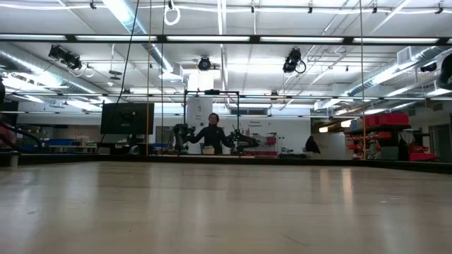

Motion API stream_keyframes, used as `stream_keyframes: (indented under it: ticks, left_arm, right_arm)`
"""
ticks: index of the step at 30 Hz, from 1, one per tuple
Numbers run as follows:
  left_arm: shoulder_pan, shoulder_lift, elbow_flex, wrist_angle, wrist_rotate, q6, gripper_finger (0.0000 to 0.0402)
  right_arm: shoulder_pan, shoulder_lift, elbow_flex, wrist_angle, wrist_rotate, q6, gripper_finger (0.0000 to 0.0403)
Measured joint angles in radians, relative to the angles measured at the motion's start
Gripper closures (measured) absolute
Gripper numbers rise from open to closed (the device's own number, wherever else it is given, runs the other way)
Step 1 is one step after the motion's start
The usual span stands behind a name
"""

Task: Pick & Place Garden tools in Gardening bag
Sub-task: Put the red gloves into the white gardening bag

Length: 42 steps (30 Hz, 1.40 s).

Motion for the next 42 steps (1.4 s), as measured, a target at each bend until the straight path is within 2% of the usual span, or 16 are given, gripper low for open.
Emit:
stream_keyframes:
  ticks: [9, 15, 42]
  left_arm:
    - [0.000, 0.000, 0.000, 0.000, 0.000, -0.001, 0.0400]
    - [0.000, 0.000, 0.000, 0.000, 0.000, -0.001, 0.0400]
    - [0.000, 0.000, 0.000, -0.007, 0.000, 0.000, 0.0399]
  right_arm:
    - [0.000, 0.000, 0.000, 0.000, 0.016, -0.119, 0.0171]
    - [0.000, 0.000, 0.000, 0.001, -0.016, -0.123, 0.0144]
    - [0.000, 0.000, 0.000, 0.013, -0.001, -0.093, 0.0137]
